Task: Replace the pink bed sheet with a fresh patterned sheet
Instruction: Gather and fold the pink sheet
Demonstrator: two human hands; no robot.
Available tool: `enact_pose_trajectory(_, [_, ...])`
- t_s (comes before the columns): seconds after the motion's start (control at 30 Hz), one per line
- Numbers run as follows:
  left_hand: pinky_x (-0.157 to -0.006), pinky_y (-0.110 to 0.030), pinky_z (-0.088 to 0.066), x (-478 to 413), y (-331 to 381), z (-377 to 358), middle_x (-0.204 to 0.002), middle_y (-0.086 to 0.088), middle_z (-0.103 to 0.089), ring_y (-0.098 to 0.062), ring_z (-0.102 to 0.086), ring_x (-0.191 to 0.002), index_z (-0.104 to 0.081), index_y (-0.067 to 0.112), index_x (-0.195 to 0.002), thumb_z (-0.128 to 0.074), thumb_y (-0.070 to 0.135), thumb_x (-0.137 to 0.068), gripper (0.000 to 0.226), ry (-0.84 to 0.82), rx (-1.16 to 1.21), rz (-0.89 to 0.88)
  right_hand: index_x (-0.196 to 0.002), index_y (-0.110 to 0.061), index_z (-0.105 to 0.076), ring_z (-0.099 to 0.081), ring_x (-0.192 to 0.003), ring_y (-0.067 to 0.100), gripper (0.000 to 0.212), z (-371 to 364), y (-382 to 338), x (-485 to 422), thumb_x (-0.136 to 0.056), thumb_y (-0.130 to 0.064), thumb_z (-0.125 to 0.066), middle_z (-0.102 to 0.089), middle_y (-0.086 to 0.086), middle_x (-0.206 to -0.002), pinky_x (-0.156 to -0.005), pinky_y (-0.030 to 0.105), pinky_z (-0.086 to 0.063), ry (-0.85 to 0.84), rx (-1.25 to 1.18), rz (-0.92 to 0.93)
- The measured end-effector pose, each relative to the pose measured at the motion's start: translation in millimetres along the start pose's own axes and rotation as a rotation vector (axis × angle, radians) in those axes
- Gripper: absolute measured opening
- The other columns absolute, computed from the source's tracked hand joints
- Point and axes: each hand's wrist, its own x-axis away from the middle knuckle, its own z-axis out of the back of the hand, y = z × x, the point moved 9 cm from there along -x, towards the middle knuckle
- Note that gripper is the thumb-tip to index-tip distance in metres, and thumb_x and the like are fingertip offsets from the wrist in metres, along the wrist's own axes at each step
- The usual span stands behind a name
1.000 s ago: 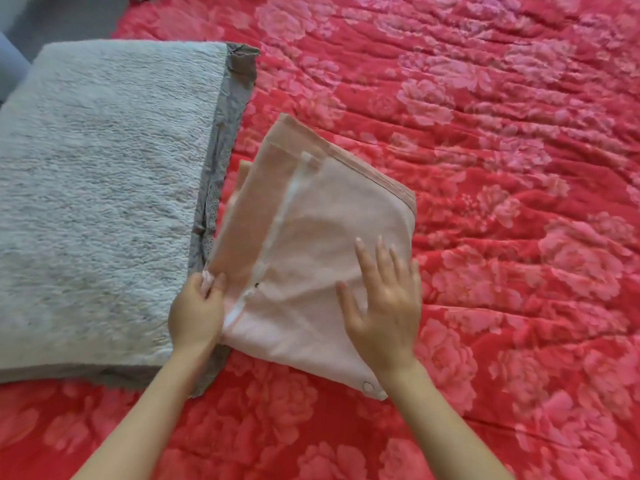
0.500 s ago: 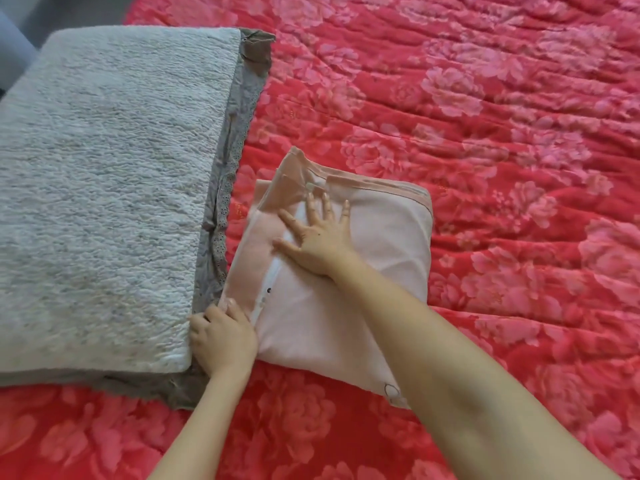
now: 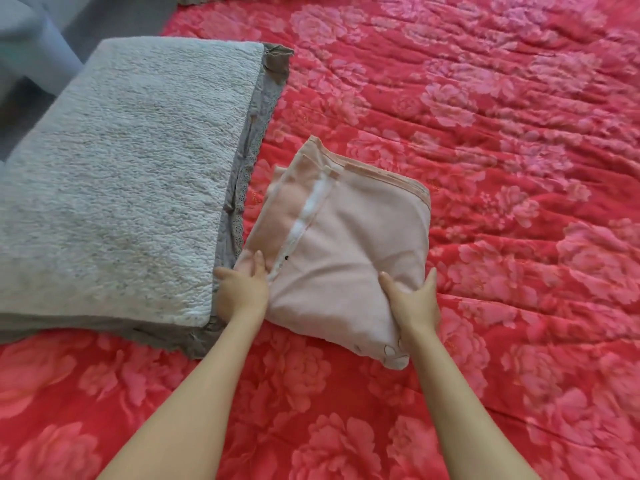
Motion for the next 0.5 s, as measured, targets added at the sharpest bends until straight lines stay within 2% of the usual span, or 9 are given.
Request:
enact_pose_trajectory(0.07, [-0.082, -0.043, -0.042, 17.5, 9.6, 21.6, -0.114, -0.029, -0.059, -0.043, -0.057, -0.106, -0.036, -0.006, -0.116, -0.04, 0.058, -0.091, 0.069, 0.07, 0.009, -0.054, -0.151, -0.022, -0.011, -0.041, -0.132, 0.032, 0.098, 16.9, -12.1, 13.4, -0.077, -0.048, -0.069, -0.043, 0.007, -0.145, -0.105, 0.04, -0.033, 0.039, 0.02, 0.046])
enact_pose_trajectory(0.13, [-0.078, -0.043, -0.041, 36.5, 16.2, 43.5, -0.108, -0.028, -0.062, -0.042, -0.059, -0.102, -0.038, -0.005, -0.113, -0.037, 0.057, -0.092, 0.065, 0.098, 0.013, -0.115, -0.147, -0.022, -0.027, -0.049, -0.124, 0.034, 0.085, 32.4, -17.8, 30.7, -0.076, -0.045, -0.069, -0.053, 0.007, -0.136, -0.099, 0.042, -0.039, 0.064, 0.043, 0.076])
enact_pose_trajectory(0.2, [-0.078, -0.042, -0.042, 61.1, 16.5, 72.4, -0.105, -0.027, -0.064, -0.042, -0.06, -0.1, -0.04, -0.003, -0.113, -0.036, 0.056, -0.093, 0.062, 0.11, 0.014, -0.163, -0.123, -0.025, -0.052, -0.06, -0.102, 0.033, 0.057, 50.9, -17.5, 54.4, -0.072, -0.044, -0.068, -0.066, 0.003, -0.11, -0.088, 0.043, -0.047, 0.072, 0.037, 0.095])
enact_pose_trajectory(0.23, [-0.079, -0.042, -0.042, 71.2, 15.0, 84.8, -0.104, -0.026, -0.064, -0.041, -0.06, -0.099, -0.041, -0.002, -0.113, -0.036, 0.055, -0.094, 0.061, 0.116, 0.011, -0.19, -0.11, -0.025, -0.058, -0.062, -0.092, 0.03, 0.044, 59.0, -14.8, 65.6, -0.071, -0.043, -0.067, -0.068, 0.001, -0.099, -0.081, 0.041, -0.049, 0.076, 0.023, 0.101])
enact_pose_trajectory(0.33, [-0.078, -0.041, -0.042, 111.3, 0.4, 143.7, -0.102, -0.025, -0.065, -0.041, -0.061, -0.097, -0.043, 0.001, -0.11, -0.04, 0.053, -0.093, 0.054, 0.127, 0.007, -0.281, -0.088, -0.02, -0.061, -0.061, -0.079, 0.028, 0.024, 83.4, -12.1, 126.2, -0.073, -0.037, -0.069, -0.068, 0.002, -0.086, -0.065, 0.033, -0.043, 0.069, 0.003, 0.114])
enact_pose_trajectory(0.4, [-0.075, -0.042, -0.041, 124.9, -9.0, 171.2, -0.101, -0.026, -0.065, -0.042, -0.062, -0.096, -0.043, 0.001, -0.109, -0.043, 0.052, -0.093, 0.053, 0.145, -0.008, -0.322, -0.083, -0.018, -0.062, -0.062, -0.078, 0.029, 0.021, 85.9, -11.0, 154.7, -0.074, -0.035, -0.07, -0.067, 0.002, -0.081, -0.064, 0.034, -0.044, 0.06, -0.027, 0.123])
enact_pose_trajectory(0.5, [-0.073, -0.043, -0.041, 136.1, -37.8, 237.4, -0.098, -0.028, -0.065, -0.043, -0.062, -0.094, -0.043, 0.001, -0.106, -0.044, 0.049, -0.093, 0.05, 0.192, -0.012, -0.354, -0.086, -0.018, -0.063, -0.062, -0.079, 0.029, 0.022, 78.3, -32.9, 214.8, -0.074, -0.035, -0.069, -0.067, 0.001, -0.081, -0.066, 0.034, -0.046, 0.028, -0.027, 0.171])
